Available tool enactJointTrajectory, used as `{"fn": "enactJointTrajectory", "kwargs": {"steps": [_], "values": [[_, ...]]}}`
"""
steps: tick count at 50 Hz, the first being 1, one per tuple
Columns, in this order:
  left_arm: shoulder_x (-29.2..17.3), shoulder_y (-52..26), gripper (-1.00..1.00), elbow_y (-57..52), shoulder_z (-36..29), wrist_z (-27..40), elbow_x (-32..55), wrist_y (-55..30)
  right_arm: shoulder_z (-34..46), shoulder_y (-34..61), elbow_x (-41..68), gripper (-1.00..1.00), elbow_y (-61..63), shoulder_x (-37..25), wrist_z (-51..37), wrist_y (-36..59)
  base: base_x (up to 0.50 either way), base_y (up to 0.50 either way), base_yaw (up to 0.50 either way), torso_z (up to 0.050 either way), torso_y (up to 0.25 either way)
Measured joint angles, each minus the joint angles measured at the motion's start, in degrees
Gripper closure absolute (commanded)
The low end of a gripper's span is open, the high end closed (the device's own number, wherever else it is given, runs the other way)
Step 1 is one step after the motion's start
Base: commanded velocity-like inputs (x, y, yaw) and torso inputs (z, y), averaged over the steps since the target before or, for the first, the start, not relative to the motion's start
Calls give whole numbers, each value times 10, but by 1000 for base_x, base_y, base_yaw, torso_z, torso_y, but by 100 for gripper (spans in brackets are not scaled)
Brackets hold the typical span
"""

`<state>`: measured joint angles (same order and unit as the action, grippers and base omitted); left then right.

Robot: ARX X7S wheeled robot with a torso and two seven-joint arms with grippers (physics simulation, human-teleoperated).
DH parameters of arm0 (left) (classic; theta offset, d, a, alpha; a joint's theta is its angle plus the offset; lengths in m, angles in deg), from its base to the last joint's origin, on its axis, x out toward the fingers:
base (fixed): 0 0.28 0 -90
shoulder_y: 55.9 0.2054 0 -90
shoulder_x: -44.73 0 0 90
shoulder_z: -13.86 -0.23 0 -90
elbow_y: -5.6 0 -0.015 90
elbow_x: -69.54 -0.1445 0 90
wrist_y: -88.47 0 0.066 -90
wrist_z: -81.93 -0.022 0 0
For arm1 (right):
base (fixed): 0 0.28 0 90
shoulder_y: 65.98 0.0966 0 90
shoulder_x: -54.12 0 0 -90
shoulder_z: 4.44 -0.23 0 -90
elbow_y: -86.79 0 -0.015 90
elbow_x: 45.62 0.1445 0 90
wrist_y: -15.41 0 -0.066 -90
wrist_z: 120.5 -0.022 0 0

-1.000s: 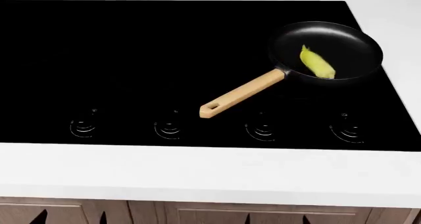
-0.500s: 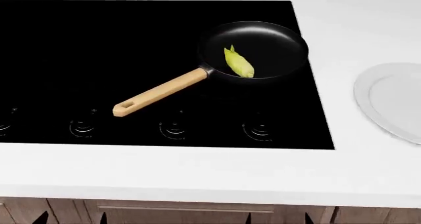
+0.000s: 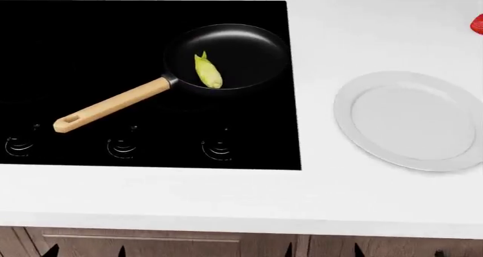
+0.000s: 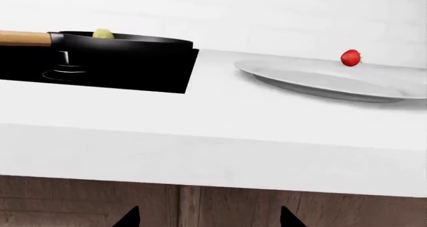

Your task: Pick up the pan and dump the vegetables in it onto the plate. Then return the pan to the stove.

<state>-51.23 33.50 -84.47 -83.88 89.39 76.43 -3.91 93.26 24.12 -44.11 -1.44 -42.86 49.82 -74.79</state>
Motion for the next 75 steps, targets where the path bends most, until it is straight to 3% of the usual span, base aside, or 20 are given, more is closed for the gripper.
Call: {"fn": "enactJointTrajectory", "kwargs": {"steps": [8, 38, 43, 48, 61, 75], "values": [[-5, 0, -100, 4, -9, 6, -3, 13, 5, 0, 0, -100, 2, -3, -7, 3, 0, 0, 0, 2, 0], [-25, 21, -100, -39, -30, 2, 24, 23, 17, -2, 10, -100, 18, -15, -25, 10, 0, 0, 0, 48, 0], [-31, 13, -100, -80, -23, 9, 52, -34, 6, -4, 32, -100, 71, -25, -25, 48, 0, 0, 0, 0, 0], [-53, -26, -100, -159, -4, 22, 102, -140, -23, 4, 71, -100, 171, -55, -29, 149, 0, 0, 0, 0, 0], [-120, -228, -100, -259, 58, 54, 253, -440, -131, 90, 192, -100, 369, -141, -34, 436, 53, 0, 0, 0, 0], [-150, -346, -100, -258, 49, 65, 302, -569, -209, 154, 282, -100, 420, -171, -21, 579, 393, 0, 0, 0, 0]]}}
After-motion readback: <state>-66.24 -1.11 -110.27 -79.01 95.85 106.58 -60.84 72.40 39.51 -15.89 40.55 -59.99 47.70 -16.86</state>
